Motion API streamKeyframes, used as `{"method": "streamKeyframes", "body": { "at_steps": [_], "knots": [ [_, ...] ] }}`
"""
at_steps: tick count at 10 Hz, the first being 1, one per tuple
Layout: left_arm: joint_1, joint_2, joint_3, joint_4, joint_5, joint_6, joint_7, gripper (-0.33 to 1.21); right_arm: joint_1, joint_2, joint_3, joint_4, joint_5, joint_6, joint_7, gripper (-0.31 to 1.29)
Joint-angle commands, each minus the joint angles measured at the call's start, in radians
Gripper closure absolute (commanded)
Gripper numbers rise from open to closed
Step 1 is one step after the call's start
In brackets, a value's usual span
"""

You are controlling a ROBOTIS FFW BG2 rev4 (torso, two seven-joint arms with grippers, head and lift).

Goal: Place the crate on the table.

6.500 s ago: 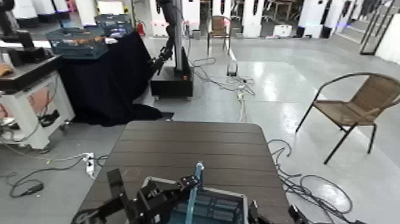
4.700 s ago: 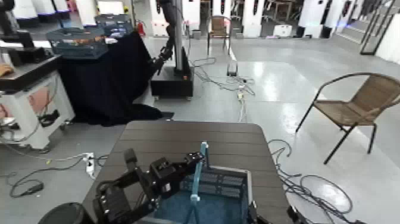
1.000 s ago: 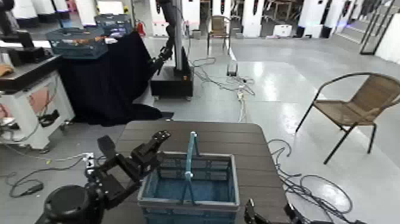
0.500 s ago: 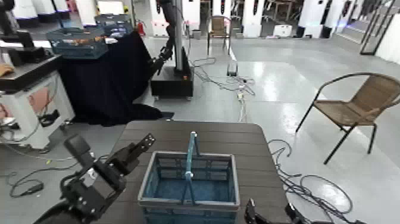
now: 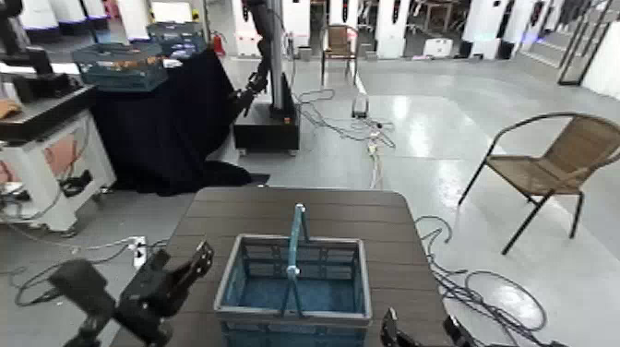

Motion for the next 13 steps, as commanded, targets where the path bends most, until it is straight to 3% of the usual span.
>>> {"method": "streamKeyframes", "body": {
  "at_steps": [1, 8, 13],
  "knots": [
    [0.102, -0.030, -0.008, -0.020, -0.127, -0.128, 0.030, 0.10, 0.004, 0.000, -0.004, 0.000, 0.000, -0.008, 0.000, 0.13],
    [0.249, -0.094, 0.014, -0.046, -0.374, -0.257, 0.073, 0.10, 0.010, 0.002, -0.009, -0.003, 0.002, -0.016, 0.000, 0.13],
    [0.251, -0.096, 0.011, -0.041, -0.398, -0.267, 0.079, 0.10, 0.007, 0.000, -0.008, -0.003, 0.002, -0.011, 0.000, 0.13]
  ]
}}
